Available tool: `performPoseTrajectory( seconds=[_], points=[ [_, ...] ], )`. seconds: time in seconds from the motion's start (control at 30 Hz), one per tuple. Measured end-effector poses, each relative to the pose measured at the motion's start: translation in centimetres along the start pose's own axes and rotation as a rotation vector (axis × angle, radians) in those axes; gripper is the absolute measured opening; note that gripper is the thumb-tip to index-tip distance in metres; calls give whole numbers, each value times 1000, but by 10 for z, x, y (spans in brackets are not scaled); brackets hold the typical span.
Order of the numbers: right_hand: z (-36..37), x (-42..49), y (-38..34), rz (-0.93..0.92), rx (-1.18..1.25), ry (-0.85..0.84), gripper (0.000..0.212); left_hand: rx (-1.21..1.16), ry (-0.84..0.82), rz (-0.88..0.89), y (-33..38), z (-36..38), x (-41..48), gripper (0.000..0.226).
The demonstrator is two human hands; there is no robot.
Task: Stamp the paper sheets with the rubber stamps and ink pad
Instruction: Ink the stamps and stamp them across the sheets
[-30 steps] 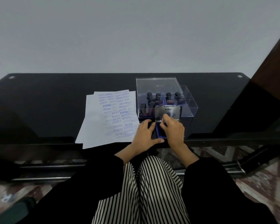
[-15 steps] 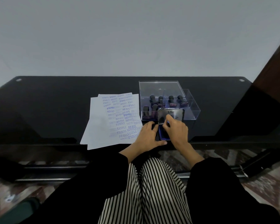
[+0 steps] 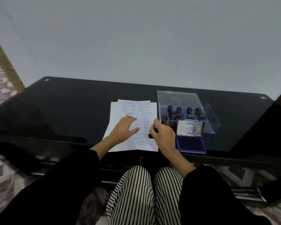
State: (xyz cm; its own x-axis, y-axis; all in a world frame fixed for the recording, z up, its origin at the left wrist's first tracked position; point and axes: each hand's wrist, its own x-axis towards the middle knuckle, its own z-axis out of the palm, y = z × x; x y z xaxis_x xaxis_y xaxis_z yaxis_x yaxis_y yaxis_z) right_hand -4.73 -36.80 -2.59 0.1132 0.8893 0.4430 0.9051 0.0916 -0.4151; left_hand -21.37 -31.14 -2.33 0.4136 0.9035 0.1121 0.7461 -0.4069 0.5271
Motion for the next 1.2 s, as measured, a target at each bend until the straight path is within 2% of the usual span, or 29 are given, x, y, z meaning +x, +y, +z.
performPoseTrajectory(
  seconds=[0.2,0.3,0.53,0.67,0.8,0.9,1.03,1.2],
  points=[
    [26,-1,-33,-45,1,-140,18,46,73,-59,-36,0,-5,46],
    [34,0,-42,-60,-14,-185,19,116,108,-45,-43,9,-6,51],
    [51,-1,-49,-110,-51,-233,21,285,1,-79,-53,27,-8,52],
    [57,-1,-48,-124,-83,-179,22,342,-12,-78,-55,28,-7,53],
    [64,-4,-50,-147,-69,-65,44,372,-28,-77,-54,29,-7,52],
    [68,-4,-50,-158,-60,-31,50,383,-27,-76,-55,31,-8,52],
    [75,-4,-47,-196,-48,19,48,386,-23,-73,-55,32,-8,52],
    [78,-2,-44,-240,-78,90,34,388,-27,-72,-55,32,-8,51]
  ],
)
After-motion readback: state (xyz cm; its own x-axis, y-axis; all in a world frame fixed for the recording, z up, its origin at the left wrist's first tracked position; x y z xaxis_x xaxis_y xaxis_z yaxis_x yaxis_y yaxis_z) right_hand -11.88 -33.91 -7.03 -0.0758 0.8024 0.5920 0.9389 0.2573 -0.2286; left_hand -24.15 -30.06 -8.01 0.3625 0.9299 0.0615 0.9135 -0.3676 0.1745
